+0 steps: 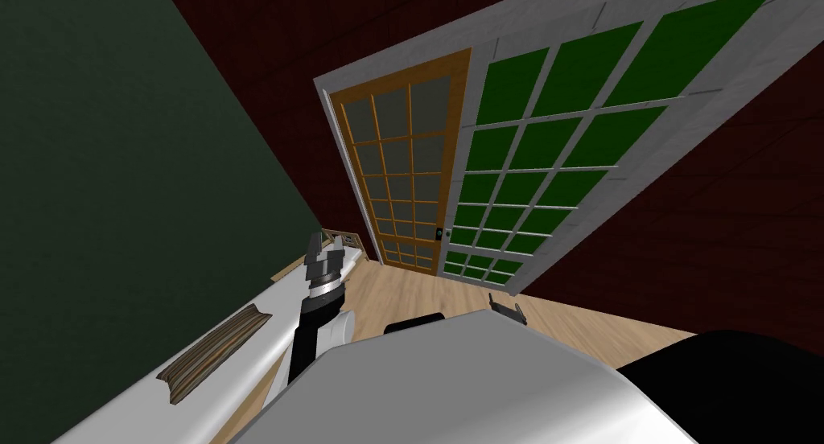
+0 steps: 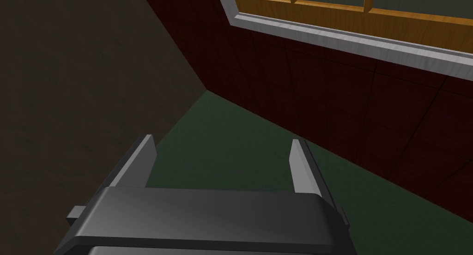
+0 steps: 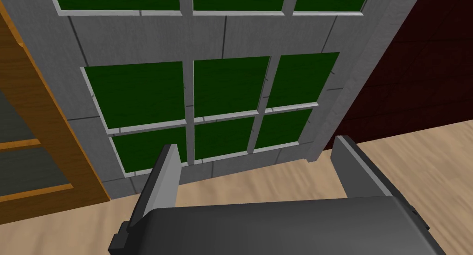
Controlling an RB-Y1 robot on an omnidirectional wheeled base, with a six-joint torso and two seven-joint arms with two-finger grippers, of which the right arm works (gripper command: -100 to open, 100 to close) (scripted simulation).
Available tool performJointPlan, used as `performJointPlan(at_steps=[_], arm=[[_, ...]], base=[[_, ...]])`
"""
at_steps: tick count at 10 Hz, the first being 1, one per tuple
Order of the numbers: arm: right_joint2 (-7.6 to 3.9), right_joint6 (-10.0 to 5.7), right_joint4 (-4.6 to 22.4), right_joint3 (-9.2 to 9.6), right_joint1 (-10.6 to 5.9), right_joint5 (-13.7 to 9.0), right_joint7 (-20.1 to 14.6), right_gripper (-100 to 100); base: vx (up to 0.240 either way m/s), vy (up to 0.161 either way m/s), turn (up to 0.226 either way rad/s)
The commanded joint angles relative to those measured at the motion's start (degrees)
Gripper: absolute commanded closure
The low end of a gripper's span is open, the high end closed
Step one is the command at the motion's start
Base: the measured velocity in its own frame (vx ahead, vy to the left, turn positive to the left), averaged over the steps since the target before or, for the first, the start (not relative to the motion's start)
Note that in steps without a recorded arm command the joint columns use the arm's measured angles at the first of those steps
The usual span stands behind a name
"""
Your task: Pull the door open
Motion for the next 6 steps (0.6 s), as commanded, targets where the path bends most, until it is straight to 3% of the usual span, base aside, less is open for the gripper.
performJointPlan(at_steps=[1,6], arm=[[0.47,-0.31,1.2,1.2,-1.62,-0.3,0.0,-100],[2.14,-0.25,2.1,4.55,-6.4,-1.3,2.0,-100]], base=[[-0.036,0.013,-0.053],[-0.014,0.018,-0.058]])
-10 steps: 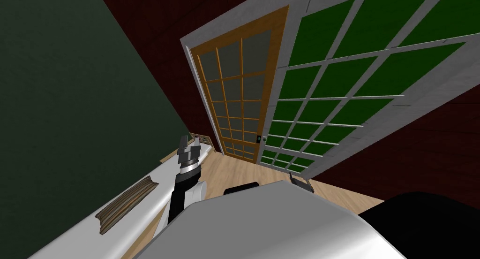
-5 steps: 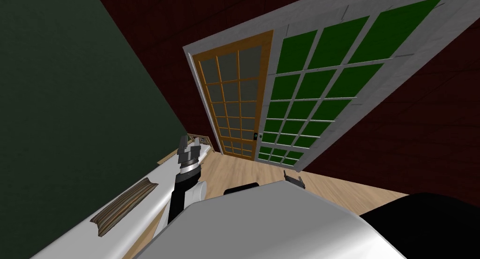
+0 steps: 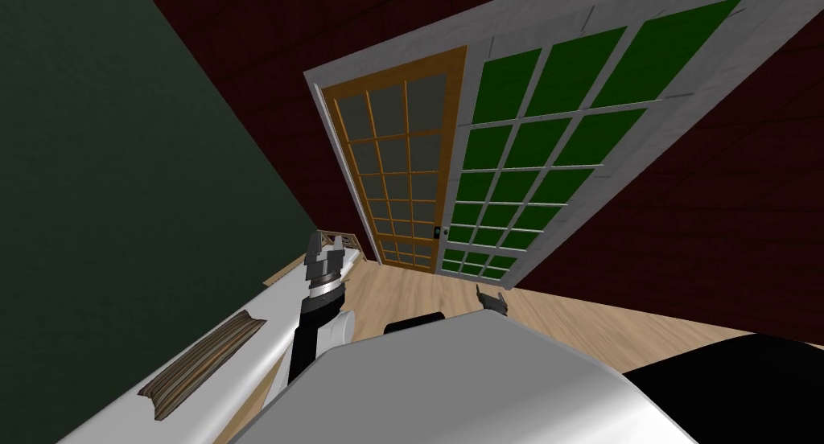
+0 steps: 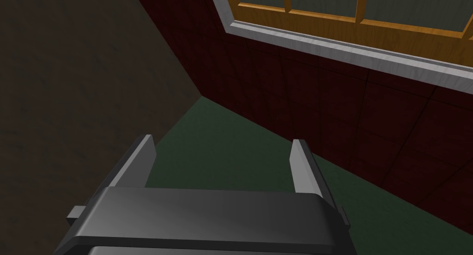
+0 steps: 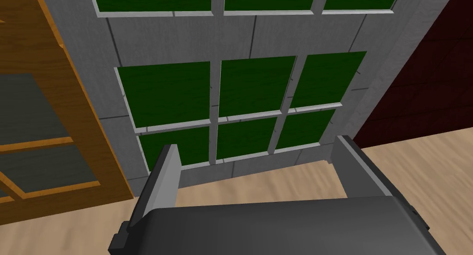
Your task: Pull the door open
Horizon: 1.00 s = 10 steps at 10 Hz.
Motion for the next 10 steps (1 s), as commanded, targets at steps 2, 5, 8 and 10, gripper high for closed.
performJointPlan(at_steps=[2,5,8,10], arm=[[1.15,0.16,-0.5,2.07,-3.0,-0.7,1.8,-100],[1.97,0.18,-0.3,3.75,-5.82,-1.1,2.7,-100],[2.65,0.19,-0.2,5.13,-8.25,-1.4,3.5,-100],[2.95,0.2,-0.2,5.77,-9.44,-1.5,3.9,-100]], base=[[0.01,0.022,-0.049],[0.024,0.012,-0.027],[0.033,0.002,-0.017],[0.044,0.002,-0.012]])
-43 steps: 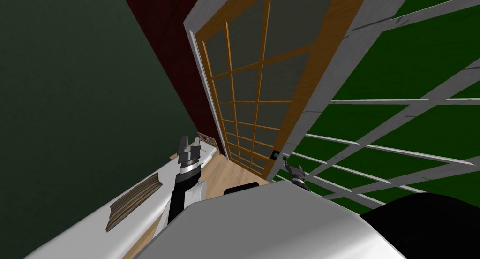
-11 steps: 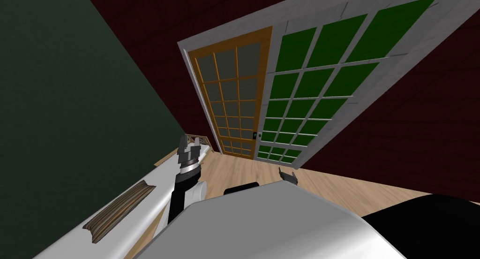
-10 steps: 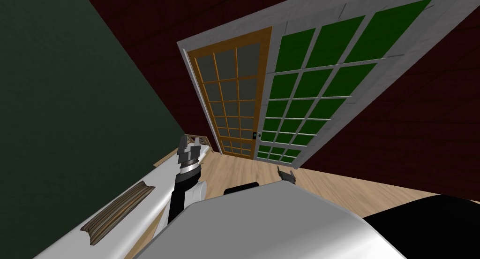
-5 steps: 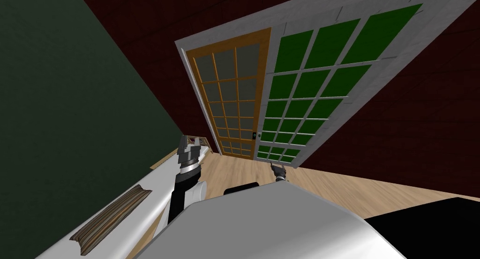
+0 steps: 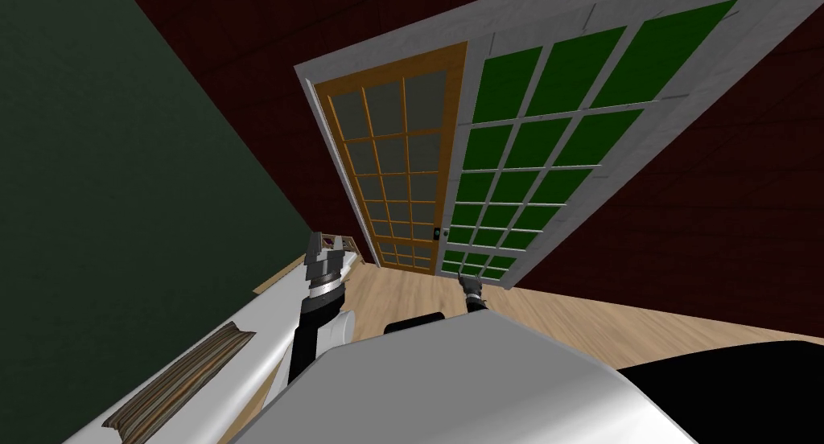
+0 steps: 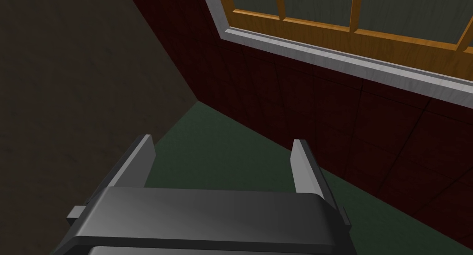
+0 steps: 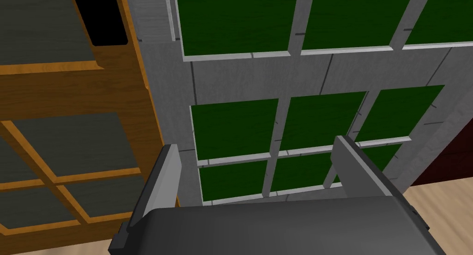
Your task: Pull the door open
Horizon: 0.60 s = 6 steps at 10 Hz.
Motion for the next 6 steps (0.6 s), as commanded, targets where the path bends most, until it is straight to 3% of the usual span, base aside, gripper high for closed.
performJointPlan(at_steps=[1,2,4,6], arm=[[0.6,-0.44,1.4,0.79,-1.74,0.1,-0.3,-100],[0.99,-0.43,1.4,1.61,-3.29,-0.1,0.2,-100],[1.24,-0.43,1.3,2.15,-4.38,-0.2,0.5,-100],[1.72,-0.42,1.3,3.16,-6.48,-0.4,1.0,-100]], base=[[0.033,-0.004,-0.007],[0.055,-0.008,-0.025],[0.054,-0.015,-0.008],[0.07,-0.021,-0.013]])
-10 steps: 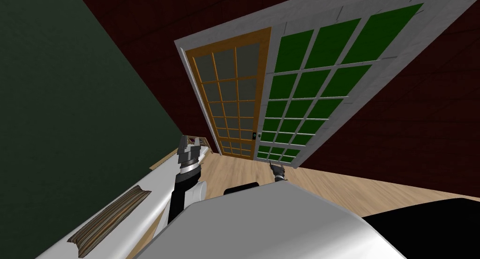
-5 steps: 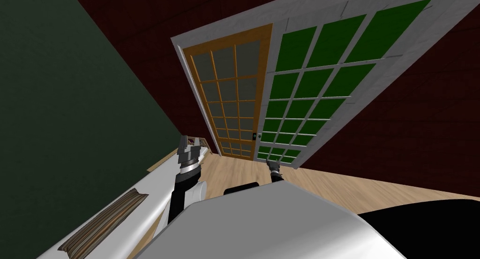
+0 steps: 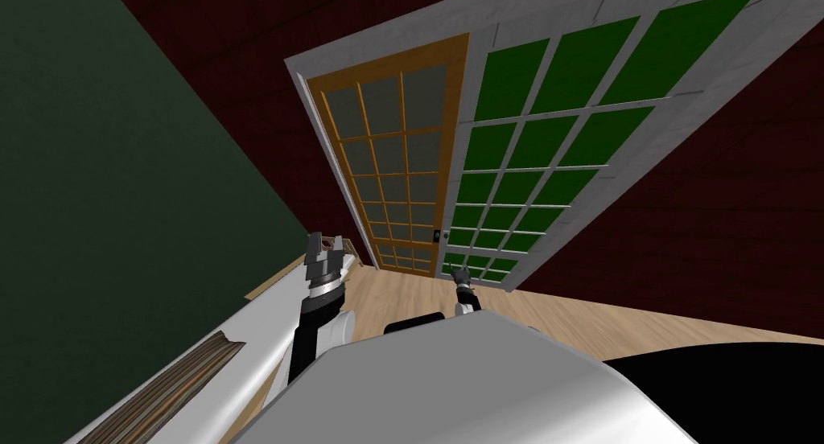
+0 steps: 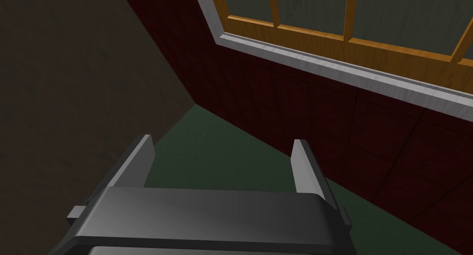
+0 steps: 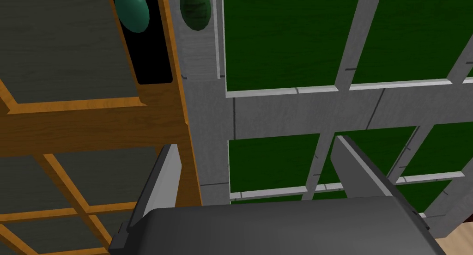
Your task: Pull the door open
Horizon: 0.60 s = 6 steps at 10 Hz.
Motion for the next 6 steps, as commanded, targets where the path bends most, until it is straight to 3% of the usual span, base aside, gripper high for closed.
performJointPlan(at_steps=[1,2,5,6], arm=[[0.4,-0.26,0.5,0.78,-1.62,0.0,0.0,-100],[0.68,-0.26,0.4,1.4,-3.09,-0.1,0.3,-100],[0.96,-0.26,0.2,2.1,-5.27,-0.3,0.8,-100],[0.91,-0.28,0.1,1.93,-4.59,-0.2,0.7,-100]], base=[[0.061,-0.024,-0.006],[0.09,-0.037,-0.011],[0.088,-0.041,-0.003],[0.051,-0.032,0.009]])
